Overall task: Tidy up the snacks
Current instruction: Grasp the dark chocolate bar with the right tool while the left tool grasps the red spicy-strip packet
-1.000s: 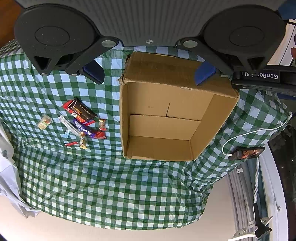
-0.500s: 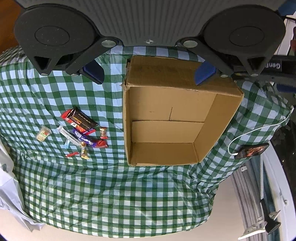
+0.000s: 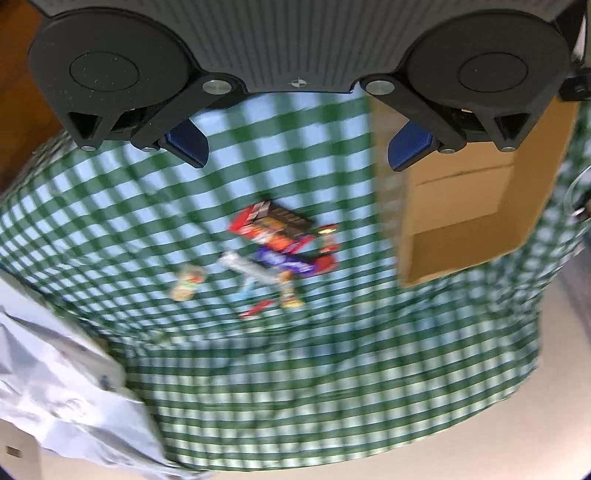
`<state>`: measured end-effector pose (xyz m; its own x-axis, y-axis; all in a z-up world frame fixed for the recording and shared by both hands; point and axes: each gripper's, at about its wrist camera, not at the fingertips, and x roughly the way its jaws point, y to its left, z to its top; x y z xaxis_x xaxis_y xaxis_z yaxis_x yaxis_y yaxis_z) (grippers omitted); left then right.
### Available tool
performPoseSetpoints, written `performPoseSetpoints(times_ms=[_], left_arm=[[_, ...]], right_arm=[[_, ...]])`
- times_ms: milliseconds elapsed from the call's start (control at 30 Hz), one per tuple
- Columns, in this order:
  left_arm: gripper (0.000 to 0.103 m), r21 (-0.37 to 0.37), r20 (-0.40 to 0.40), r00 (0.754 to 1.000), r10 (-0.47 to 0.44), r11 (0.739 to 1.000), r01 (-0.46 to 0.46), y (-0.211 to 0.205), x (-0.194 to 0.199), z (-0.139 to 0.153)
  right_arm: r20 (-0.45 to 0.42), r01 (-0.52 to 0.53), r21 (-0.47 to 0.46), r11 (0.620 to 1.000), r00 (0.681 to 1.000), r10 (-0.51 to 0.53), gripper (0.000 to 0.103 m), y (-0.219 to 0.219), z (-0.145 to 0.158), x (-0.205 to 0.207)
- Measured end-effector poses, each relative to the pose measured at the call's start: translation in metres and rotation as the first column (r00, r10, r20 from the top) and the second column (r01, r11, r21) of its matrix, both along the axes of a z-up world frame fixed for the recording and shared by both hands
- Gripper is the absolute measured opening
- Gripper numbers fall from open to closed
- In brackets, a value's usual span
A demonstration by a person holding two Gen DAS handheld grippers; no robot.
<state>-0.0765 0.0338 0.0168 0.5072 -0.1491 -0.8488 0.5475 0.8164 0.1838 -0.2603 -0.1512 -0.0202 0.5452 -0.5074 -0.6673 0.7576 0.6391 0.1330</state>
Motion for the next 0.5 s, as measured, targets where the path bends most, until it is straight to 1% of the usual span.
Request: performPoseSetpoints(times_ms=[100, 167, 233, 300, 367, 500], left_arm=[[0.103, 0.008, -0.006, 1.0, -0.001, 1.0, 0.001, -0.02, 0.008, 0.002], [0.103, 0.014, -0.007, 1.0, 0.005, 1.0, -0.005, -0.032, 0.014, 0.003], [0.103, 0.027, -0.006, 1.0, 0.014, 1.0, -0.014, -0.045, 0.022, 0.003], [0.103, 0.038, -0.005, 1.0, 0.027, 0.999, -0.027, -0.055, 0.029, 0.003], [0.103, 0.042, -0.01, 0.999, 0.04, 0.998, -0.04, -0.064, 0.036, 0.002], [0.103, 0.061, -0.021, 0.998, 0.062, 0.996, -0.061, -0.077, 0.047, -0.002]], right_arm=[[0.011, 0.004, 0.005, 1.0, 1.0, -0.004, 0.103, -0.045, -0.022, 0.003], [-0.001, -0.022, 0.0, 1.0, 1.0, 0.022, 0.103, -0.077, -0.04, 0.015], [-0.024, -0.052, -0.02, 0.998, 0.998, 0.051, 0.103, -0.108, -0.061, 0.034], [-0.068, -0.101, -0.039, 0.994, 0.993, 0.098, 0.103, -0.133, -0.081, 0.057], [-0.12, -0.179, -0.039, 0.983, 0.978, 0.173, 0.102, -0.155, -0.102, 0.086], [-0.175, -0.307, -0.049, 0.951, 0.94, 0.294, 0.102, -0.173, -0.134, 0.142]])
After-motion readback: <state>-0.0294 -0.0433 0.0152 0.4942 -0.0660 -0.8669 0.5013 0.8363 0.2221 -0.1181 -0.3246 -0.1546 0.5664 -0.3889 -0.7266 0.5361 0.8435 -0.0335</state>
